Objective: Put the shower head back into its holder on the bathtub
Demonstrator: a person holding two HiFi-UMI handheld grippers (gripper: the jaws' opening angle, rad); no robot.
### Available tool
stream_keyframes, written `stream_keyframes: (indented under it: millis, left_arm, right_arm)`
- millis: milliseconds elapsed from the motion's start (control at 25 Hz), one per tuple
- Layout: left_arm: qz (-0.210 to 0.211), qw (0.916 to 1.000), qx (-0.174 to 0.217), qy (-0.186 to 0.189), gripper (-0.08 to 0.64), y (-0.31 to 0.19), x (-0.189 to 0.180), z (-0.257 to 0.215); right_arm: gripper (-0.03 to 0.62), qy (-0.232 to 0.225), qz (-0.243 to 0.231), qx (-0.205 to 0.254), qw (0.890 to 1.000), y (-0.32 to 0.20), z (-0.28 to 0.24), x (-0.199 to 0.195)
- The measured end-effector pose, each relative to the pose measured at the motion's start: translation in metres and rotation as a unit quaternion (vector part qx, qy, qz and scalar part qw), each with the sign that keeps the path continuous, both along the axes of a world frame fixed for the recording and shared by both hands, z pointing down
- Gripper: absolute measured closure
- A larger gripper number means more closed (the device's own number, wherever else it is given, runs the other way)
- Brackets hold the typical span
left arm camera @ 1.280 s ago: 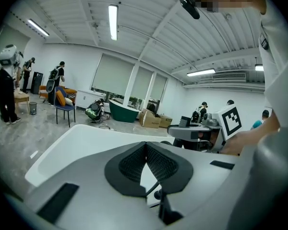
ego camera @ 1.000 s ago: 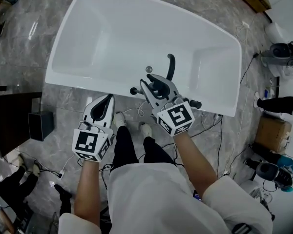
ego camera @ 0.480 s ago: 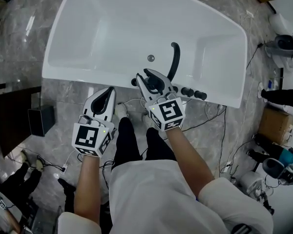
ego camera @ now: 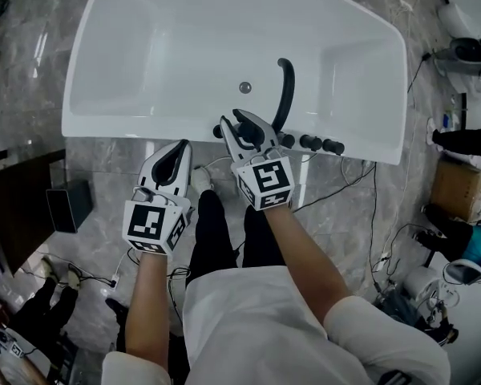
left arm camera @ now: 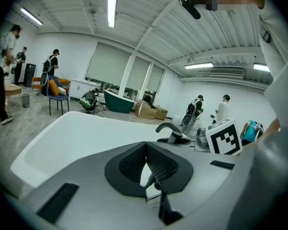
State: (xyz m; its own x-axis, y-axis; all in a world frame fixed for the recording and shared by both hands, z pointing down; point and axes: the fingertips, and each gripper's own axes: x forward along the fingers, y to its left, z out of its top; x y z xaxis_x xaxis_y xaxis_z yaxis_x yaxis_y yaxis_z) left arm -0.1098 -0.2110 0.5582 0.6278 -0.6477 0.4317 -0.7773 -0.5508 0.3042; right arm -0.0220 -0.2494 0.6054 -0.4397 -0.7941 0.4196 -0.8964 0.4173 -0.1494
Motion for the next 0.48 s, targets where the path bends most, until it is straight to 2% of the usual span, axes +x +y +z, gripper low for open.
stream_keyframes:
  millis: [480]
  left_arm:
    - [0.021,0.9996,-0.017,-0.005,0.549,0.005,0.011,0.035]
  right_arm:
    - [0.483,0.022,0.031,-0.024,0.999,0.007,0.062,0.009]
